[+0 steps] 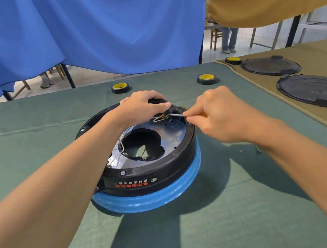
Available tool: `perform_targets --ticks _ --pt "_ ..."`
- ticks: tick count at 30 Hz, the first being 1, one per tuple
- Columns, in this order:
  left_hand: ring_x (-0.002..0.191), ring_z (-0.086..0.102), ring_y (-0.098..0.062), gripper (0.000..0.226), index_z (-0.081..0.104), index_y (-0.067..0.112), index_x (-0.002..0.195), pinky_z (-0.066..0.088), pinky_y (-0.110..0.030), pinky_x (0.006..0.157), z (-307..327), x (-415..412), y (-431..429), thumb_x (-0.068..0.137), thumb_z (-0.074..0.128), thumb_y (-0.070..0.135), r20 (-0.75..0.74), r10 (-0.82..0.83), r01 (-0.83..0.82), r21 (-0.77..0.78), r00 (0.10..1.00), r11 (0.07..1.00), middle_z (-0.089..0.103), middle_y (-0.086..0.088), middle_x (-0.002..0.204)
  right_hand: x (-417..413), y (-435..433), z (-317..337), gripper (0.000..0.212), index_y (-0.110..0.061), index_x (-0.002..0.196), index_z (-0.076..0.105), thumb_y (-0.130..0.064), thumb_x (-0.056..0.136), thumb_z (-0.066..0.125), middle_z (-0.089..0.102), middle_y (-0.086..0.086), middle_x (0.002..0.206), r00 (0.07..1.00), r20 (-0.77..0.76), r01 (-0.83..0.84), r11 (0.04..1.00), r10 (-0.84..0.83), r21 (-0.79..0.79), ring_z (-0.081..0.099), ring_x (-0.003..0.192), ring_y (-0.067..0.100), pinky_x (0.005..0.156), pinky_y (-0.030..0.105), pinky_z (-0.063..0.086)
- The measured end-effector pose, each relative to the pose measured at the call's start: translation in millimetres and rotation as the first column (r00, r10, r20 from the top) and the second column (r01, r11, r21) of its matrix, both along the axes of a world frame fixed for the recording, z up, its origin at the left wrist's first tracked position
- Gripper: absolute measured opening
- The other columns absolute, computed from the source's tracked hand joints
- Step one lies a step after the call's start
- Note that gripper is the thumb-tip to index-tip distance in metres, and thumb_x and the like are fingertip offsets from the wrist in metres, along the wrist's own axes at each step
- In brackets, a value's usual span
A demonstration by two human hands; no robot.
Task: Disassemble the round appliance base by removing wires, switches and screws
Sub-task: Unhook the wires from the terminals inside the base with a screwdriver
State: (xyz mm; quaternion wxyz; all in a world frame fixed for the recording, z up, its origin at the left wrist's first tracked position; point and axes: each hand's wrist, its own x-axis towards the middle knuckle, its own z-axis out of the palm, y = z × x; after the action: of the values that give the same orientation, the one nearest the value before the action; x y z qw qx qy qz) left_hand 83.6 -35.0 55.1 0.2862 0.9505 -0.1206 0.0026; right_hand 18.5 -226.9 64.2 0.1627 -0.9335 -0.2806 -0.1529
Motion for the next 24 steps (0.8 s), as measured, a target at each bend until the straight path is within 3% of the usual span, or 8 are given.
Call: perform_targets --ticks 3,6,11,15,17,20,22,24 --pt "0.113 0.053 -0.019 0.03 0.061 0.031 0.115 0.036 -0.046 0.106 -0.2 1.1 -0.5 0.092 0.055 0.049 -0.014 -0.009 0.009 -0.027 1.0 1.0 0.061 0.008 0.117 9.0 -2.5 2.0 0.022 0.007 0.09 0.066 -0.012 0.086 0.055 0.061 0.028 0.091 0.998 -0.054 -0.021 0.999 0.023 0.038 0.055 0.086 0.035 0.071 0.042 0.041" --pt "0.115 0.053 -0.019 0.031 0.061 0.031 0.116 0.035 -0.046 0.107 -0.4 2.4 0.4 0.092 0.055 0.05 -0.014 -0.006 0.006 -0.036 1.0 0.999 0.061 0.007 0.119 9.1 -1.8 -0.7 0.023 0.007 0.09 0.066 -0.013 0.086 0.053 0.062 0.027 0.088 0.999 -0.049 -0.02 0.999 0.021 0.03 0.047 0.066 0.028 0.06 0.037 0.04" --pt "0.115 0.052 -0.018 0.033 0.06 0.031 0.118 0.034 -0.046 0.108 -0.1 1.9 1.0 0.092 0.054 0.05 -0.022 -0.017 0.016 -0.037 1.0 0.999 0.06 0.007 0.121 6.8 -2.8 -1.5 0.025 0.006 0.09 0.067 -0.015 0.089 0.053 0.065 0.026 0.083 0.995 -0.098 0.009 0.999 -0.004 0.051 0.041 0.054 0.018 0.054 0.034 0.039" --pt "0.116 0.05 -0.017 0.034 0.058 0.033 0.121 0.032 -0.047 0.109 0.5 0.2 4.3 0.093 0.05 0.052 -0.023 -0.025 0.024 -0.013 0.999 1.0 0.057 0.012 0.118 1.3 -5.7 5.5 0.023 -0.001 0.091 0.071 -0.017 0.09 0.054 0.067 0.02 0.089 0.993 -0.117 -0.01 1.0 0.013 0.023 0.06 0.078 0.025 0.072 0.04 0.051" --pt "0.117 0.05 -0.017 0.035 0.058 0.032 0.123 0.032 -0.047 0.109 1.1 -1.1 7.5 0.096 0.046 0.051 -0.057 -0.04 0.037 -0.043 0.998 0.998 0.059 0.011 0.12 -2.0 -11.1 14.1 0.021 -0.007 0.09 0.074 -0.019 0.091 0.057 0.07 0.016 0.081 0.99 -0.134 -0.028 0.999 0.034 0.047 0.055 0.064 0.016 0.063 0.027 0.046" --pt "0.115 0.054 -0.014 0.04 0.061 0.024 0.124 0.034 -0.038 0.109 7.4 -4.3 13.1 0.101 0.037 0.045 -0.107 -0.034 0.008 -0.238 0.994 0.971 0.062 0.006 0.121 -3.3 -19.6 27.3 0.023 -0.01 0.094 0.073 -0.024 0.095 0.055 0.07 0.009 0.083 0.994 -0.109 -0.015 0.988 0.032 0.156 0.057 0.071 0.01 0.064 0.016 0.04" --pt "0.117 0.05 -0.009 0.041 0.061 0.022 0.126 0.03 -0.028 0.103 15.0 -6.8 18.0 0.102 0.035 0.042 -0.075 -0.012 -0.007 -0.248 0.997 0.969 0.06 0.009 0.127 -0.3 -20.6 29.4 0.028 -0.01 0.095 0.068 -0.029 0.098 0.048 0.068 0.01 0.084 0.988 -0.155 0.009 0.982 0.02 0.189 0.058 0.07 0.008 0.061 0.018 0.04" --pt "0.117 0.051 -0.008 0.038 0.061 0.019 0.127 0.031 -0.025 0.099 22.2 -10.6 26.7 0.102 0.039 0.038 -0.013 -0.009 0.006 -0.196 1.0 0.981 0.06 0.009 0.127 1.7 -14.5 27.5 0.023 -0.017 0.093 0.059 -0.031 0.101 0.043 0.063 0.002 0.079 0.969 -0.242 0.016 0.967 0.047 0.253 0.051 0.057 0.0 0.055 0.019 0.04"
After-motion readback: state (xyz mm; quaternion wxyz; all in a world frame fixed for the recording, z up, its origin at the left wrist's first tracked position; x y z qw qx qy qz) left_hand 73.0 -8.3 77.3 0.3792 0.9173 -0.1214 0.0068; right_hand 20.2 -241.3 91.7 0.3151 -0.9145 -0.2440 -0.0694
